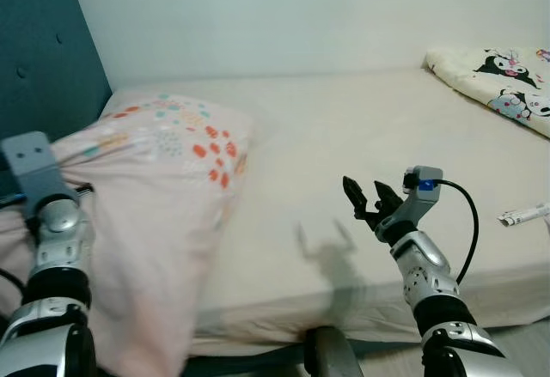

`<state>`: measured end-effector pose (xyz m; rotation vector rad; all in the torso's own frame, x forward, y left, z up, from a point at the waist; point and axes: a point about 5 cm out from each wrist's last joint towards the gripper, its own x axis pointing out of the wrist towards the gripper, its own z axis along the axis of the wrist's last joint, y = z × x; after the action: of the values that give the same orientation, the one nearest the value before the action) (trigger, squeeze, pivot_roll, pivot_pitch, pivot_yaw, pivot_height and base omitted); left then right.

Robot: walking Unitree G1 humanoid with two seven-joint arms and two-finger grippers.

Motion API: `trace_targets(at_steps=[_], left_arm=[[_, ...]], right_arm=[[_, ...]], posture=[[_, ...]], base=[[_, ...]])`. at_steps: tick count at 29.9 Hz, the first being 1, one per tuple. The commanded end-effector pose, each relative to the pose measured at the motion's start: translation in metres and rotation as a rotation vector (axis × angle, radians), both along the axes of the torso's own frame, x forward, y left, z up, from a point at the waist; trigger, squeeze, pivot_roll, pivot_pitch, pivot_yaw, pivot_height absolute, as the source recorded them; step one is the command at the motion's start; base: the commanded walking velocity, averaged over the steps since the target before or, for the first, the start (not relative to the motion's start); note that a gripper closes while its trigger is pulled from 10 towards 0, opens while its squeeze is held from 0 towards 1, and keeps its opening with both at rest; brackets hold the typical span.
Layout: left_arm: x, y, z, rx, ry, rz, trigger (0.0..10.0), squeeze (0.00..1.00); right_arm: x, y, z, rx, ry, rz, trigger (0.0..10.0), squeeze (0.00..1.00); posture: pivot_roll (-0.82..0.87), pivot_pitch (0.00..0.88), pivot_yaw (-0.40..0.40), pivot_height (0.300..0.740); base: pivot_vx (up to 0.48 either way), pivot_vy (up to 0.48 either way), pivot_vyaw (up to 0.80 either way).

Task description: Clean up the room

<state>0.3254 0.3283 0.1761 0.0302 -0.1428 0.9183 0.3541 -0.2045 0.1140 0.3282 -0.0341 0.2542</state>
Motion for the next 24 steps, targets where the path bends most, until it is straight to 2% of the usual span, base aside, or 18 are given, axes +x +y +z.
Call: trace_targets(at_steps=[1,3,4,5,6,8,9,10,11,14,16,17,19,21,22,23,24], left_arm=[[-0.010,0.011,0.013,-0.005,-0.075,0.080,0.0,0.00],[-0.018,0.010,0.002,-0.045,-0.072,0.103,0.0,0.00],[-0.023,0.009,-0.013,-0.096,-0.049,0.121,0.0,0.00],[-0.023,0.009,-0.013,-0.096,-0.049,0.121,0.0,0.00],[-0.030,0.007,-0.031,-0.153,-0.014,0.148,0.0,0.00],[-0.030,0.007,-0.031,-0.153,-0.014,0.148,0.0,0.00],[-0.040,0.005,-0.049,-0.208,0.019,0.179,0.0,0.00],[-0.040,0.005,-0.049,-0.208,0.019,0.179,0.0,0.00],[-0.051,0.003,-0.063,-0.240,0.051,0.209,0.0,0.00],[-0.051,0.003,-0.063,-0.240,0.051,0.209,0.0,0.00],[-0.067,-0.001,-0.083,-0.326,0.095,0.244,0.0,0.00],[-0.067,-0.001,-0.083,-0.326,0.095,0.244,0.0,0.00],[-0.067,-0.013,-0.093,-0.431,0.112,0.223,0.0,0.00],[-0.067,-0.013,-0.093,-0.431,0.112,0.223,0.0,0.00],[-0.066,-0.019,-0.094,-0.471,0.115,0.207,0.0,0.00],[-0.066,-0.019,-0.094,-0.471,0.115,0.207,0.0,0.00],[-0.063,-0.026,-0.096,-0.519,0.124,0.193,0.0,0.00]], right_arm=[[0.002,0.003,0.006,0.012,-0.018,0.019,10.0,0.00],[0.004,0.005,0.008,0.011,-0.025,0.030,10.0,0.00],[0.004,0.006,0.009,0.013,-0.029,0.039,10.0,0.00],[0.004,0.006,0.009,0.013,-0.029,0.039,10.0,0.00],[0.005,0.009,0.010,0.018,-0.034,0.051,10.0,0.00],[0.005,0.009,0.010,0.018,-0.034,0.051,10.0,0.00],[0.005,0.013,0.011,0.021,-0.040,0.066,10.0,0.00],[0.005,0.013,0.011,0.021,-0.040,0.066,10.0,0.00],[0.004,0.016,0.011,0.025,-0.044,0.082,10.0,0.00],[0.004,0.016,0.011,0.025,-0.044,0.082,10.0,0.00],[0.003,0.022,0.008,0.031,-0.043,0.102,10.0,0.00],[0.003,0.022,0.008,0.031,-0.043,0.102,10.0,0.00],[0.002,0.026,0.007,0.038,-0.042,0.114,10.0,0.00],[0.002,0.026,0.007,0.038,-0.042,0.114,10.0,0.00],[0.002,0.027,0.007,0.041,-0.043,0.119,10.0,0.00],[0.002,0.027,0.007,0.041,-0.043,0.119,10.0,0.00],[0.002,0.028,0.007,0.043,-0.044,0.121,10.0,0.00]], posture=[[-0.04,0.000,0.001,0.487],[-0.04,0.000,0.002,0.487],[-0.04,0.000,0.002,0.487],[-0.04,0.000,0.002,0.487],[-0.04,0.000,0.004,0.487],[-0.04,0.000,0.004,0.487],[-0.04,0.000,0.007,0.487],[-0.04,0.000,0.007,0.487],[-0.04,0.000,0.008,0.487],[-0.04,0.000,0.008,0.487],[-0.03,0.000,0.011,0.487],[-0.03,0.000,0.011,0.487],[-0.03,0.000,0.015,0.487],[-0.03,0.000,0.015,0.487],[-0.03,0.000,0.016,0.487],[-0.03,0.000,0.016,0.487],[-0.04,0.000,0.018,0.487]], base=[[0.000,0.000,0.00],[0.000,0.000,0.00],[0.000,0.000,0.00],[0.000,0.000,0.00],[0.000,0.000,0.00],[0.000,0.000,0.00],[0.000,0.000,0.00],[0.000,0.000,0.00],[0.000,0.000,0.00],[0.000,0.000,0.00],[0.000,0.000,0.00],[0.000,0.000,0.00],[0.000,0.000,0.00],[0.000,0.000,0.00],[0.000,0.000,0.00],[0.000,0.000,0.00],[0.000,0.000,0.00]])
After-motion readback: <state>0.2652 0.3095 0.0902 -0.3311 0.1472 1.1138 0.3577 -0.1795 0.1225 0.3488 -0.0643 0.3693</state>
